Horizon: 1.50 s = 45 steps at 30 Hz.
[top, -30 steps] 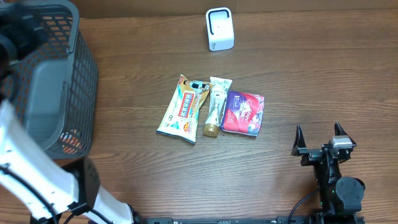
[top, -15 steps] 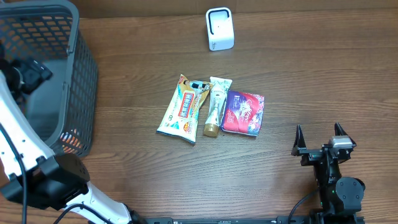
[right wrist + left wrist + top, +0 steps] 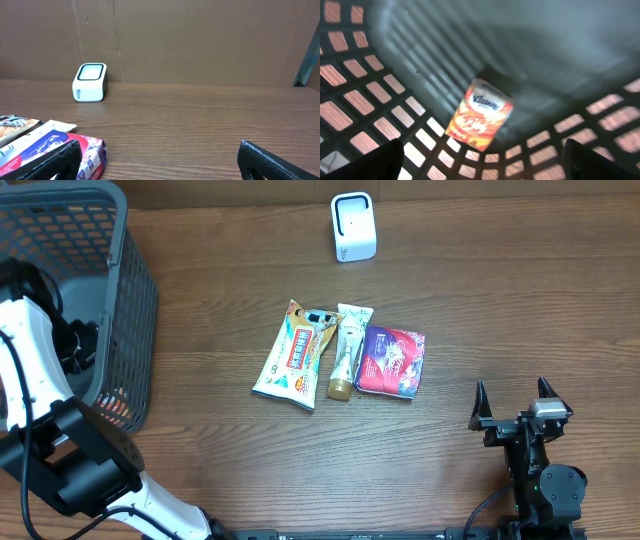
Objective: Scan the item barcode
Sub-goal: 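Reach into the basket and grasp the Kleenex pack with the left gripper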
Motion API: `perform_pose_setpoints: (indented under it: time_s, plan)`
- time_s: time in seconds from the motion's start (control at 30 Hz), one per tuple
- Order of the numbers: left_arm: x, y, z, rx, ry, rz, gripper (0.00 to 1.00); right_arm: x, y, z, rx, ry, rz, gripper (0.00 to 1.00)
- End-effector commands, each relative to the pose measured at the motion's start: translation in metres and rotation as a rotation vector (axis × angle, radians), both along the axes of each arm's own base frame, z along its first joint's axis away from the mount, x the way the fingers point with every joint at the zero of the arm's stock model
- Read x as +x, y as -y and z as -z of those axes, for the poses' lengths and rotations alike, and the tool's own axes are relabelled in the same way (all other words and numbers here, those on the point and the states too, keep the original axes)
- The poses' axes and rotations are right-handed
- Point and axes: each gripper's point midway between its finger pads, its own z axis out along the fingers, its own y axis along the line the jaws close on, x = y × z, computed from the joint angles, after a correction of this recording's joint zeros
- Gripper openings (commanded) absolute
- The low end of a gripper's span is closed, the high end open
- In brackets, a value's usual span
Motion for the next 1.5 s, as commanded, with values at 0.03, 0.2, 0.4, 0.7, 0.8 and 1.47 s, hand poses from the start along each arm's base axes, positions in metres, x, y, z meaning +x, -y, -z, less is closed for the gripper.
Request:
perform_pose_setpoints:
  time_s: [0.03, 0.2, 0.4, 0.7, 0.8, 1.47]
  plan:
    - [-0.021, 0.0, 0.024, 0.006, -0.076, -0.025, 0.89, 0.0, 0.001, 0.002, 0.0, 0.003, 0.005, 1.0]
    - [-0.034, 0.009, 0.06, -0.025, -0.116, -0.024, 0.86, 0.0, 0.001, 0.002, 0.0, 0.003, 0.005, 1.0]
    - [-0.039, 0.019, 0.094, -0.053, -0.103, -0.021, 0.75, 0.0, 0.001, 0.002, 0.0, 0.003, 0.005, 1.0]
    - [-0.042, 0.019, 0.111, -0.038, -0.092, -0.019, 0.23, 0.0, 0.001, 0.002, 0.0, 0.003, 0.005, 1.0]
    - [-0.038, 0.014, 0.107, -0.019, -0.089, -0.007, 0.04, 0.0, 0.001, 0.002, 0.0, 0.003, 0.005, 1.0]
    - [0.045, -0.003, -0.22, 0.196, 0.581, 0.014, 0.04, 0.0, 0.001, 0.002, 0.0, 0.003, 0.005, 1.0]
